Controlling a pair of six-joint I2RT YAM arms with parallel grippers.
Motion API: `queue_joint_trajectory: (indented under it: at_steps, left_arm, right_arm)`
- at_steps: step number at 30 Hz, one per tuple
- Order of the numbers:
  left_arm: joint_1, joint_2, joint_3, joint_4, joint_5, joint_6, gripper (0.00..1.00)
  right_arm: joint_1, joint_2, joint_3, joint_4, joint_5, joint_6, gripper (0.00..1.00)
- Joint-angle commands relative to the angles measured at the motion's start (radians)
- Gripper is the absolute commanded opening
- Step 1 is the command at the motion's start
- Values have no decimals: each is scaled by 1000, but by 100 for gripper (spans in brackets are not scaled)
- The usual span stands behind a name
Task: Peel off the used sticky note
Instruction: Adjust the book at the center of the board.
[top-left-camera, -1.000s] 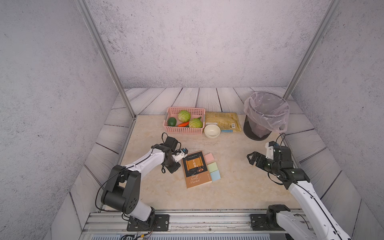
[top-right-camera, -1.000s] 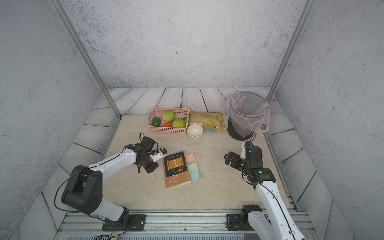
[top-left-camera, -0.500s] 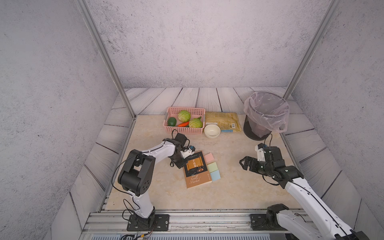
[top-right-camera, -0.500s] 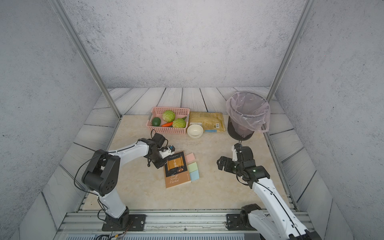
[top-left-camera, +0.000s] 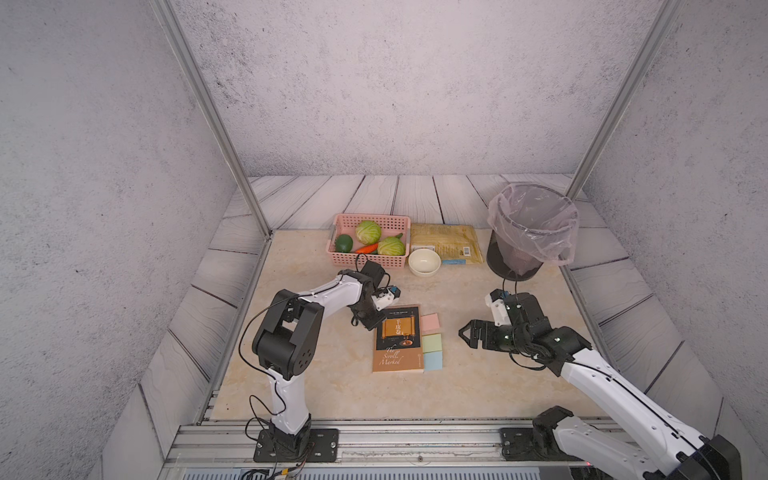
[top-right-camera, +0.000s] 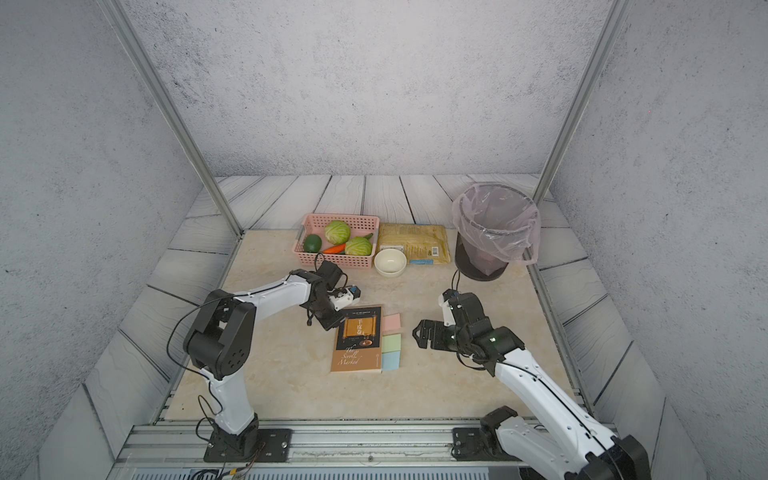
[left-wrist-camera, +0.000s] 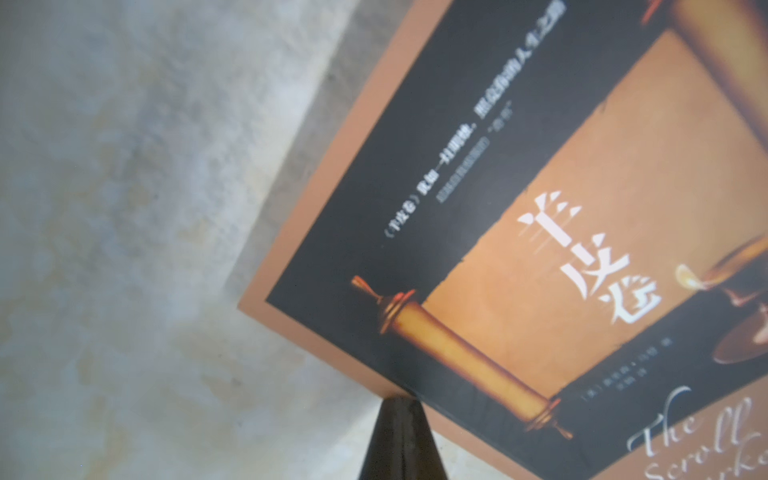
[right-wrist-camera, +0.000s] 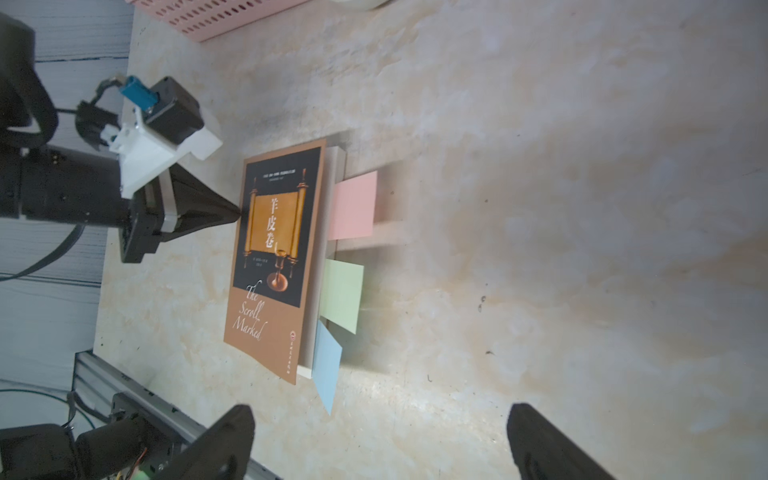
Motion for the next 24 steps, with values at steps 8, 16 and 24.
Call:
queue_joint_trajectory:
  at_steps: [8, 16, 24]
  left_arm:
    - [-20, -15, -22, -67, 3, -6, 0]
    - [-17, -84, -151, -64, -91, -33, 0]
    - [-23, -63, -130, -105, 46, -48, 0]
  right_arm:
    - [114, 73, 51, 47, -41, 53, 94]
    - [240, 198, 94, 99, -19, 80, 73]
    - [261, 293, 78, 182, -67, 113, 62]
